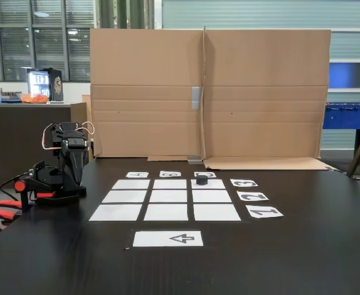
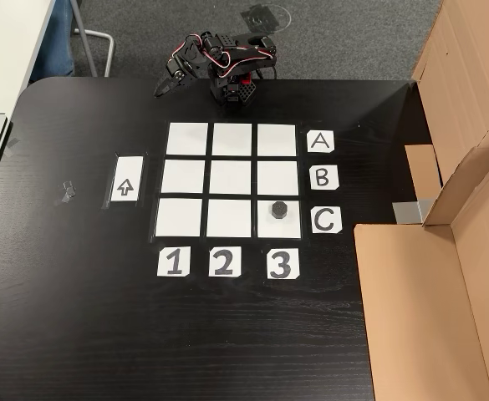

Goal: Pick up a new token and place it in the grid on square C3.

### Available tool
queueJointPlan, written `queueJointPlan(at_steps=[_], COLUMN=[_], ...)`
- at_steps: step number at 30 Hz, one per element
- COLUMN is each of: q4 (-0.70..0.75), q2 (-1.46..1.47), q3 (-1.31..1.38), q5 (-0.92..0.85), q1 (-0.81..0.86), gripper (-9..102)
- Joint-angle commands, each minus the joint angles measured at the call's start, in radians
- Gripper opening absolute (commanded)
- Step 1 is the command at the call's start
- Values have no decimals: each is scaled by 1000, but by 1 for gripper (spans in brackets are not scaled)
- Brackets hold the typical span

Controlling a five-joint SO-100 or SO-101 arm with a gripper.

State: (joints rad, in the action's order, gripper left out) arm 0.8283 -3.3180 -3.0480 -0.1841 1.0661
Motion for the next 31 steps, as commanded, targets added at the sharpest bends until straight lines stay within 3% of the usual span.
queueJointPlan(at_steps=[1, 31], q4=[3, 14], q2=[-6, -6], q3=[3, 3], q5=[12, 12], q1=[-2, -3], gripper=[1, 1])
